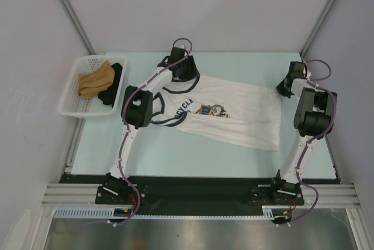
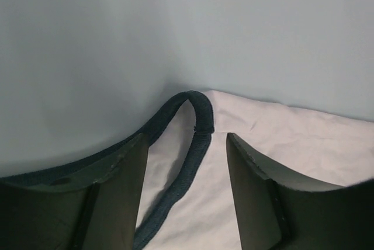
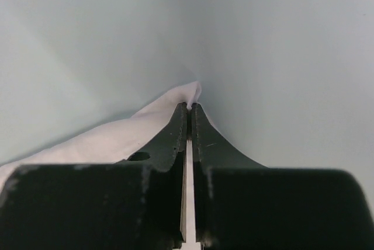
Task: Fold and stack the tank tops
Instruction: Fold the tank top
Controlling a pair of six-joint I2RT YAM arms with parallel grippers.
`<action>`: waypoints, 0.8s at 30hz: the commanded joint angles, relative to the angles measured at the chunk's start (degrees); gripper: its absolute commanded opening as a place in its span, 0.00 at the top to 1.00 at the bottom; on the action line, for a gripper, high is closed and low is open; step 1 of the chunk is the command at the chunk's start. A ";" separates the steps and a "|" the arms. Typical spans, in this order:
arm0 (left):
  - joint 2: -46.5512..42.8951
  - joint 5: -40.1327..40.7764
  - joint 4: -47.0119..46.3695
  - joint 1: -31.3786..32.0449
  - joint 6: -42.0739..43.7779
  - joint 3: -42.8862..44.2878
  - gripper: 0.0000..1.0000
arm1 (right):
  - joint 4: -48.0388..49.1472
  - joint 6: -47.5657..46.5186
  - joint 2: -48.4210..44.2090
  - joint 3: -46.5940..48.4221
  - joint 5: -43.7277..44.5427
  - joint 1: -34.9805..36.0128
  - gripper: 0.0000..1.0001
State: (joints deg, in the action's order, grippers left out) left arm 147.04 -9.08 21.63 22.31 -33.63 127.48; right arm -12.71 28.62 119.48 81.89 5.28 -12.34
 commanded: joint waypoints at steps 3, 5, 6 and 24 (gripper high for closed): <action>2.02 -2.61 -3.35 0.99 -2.67 1.89 0.43 | 1.46 -0.32 0.40 0.91 -0.35 0.12 1.00; 3.60 -2.43 -1.42 0.99 -3.11 4.60 0.47 | 1.63 -0.06 0.31 0.56 -1.14 -0.05 1.00; 4.21 -2.95 -1.15 0.99 -3.20 5.23 0.49 | 1.72 -0.06 0.31 0.47 -1.23 -0.05 1.00; -0.78 -5.86 -12.13 -0.16 -3.73 0.50 1.00 | 0.49 -1.11 -2.76 0.64 1.14 0.12 1.00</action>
State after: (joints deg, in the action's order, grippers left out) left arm 151.98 -13.98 14.20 22.57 -37.95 129.82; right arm -12.45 28.45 119.46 81.89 4.80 -12.34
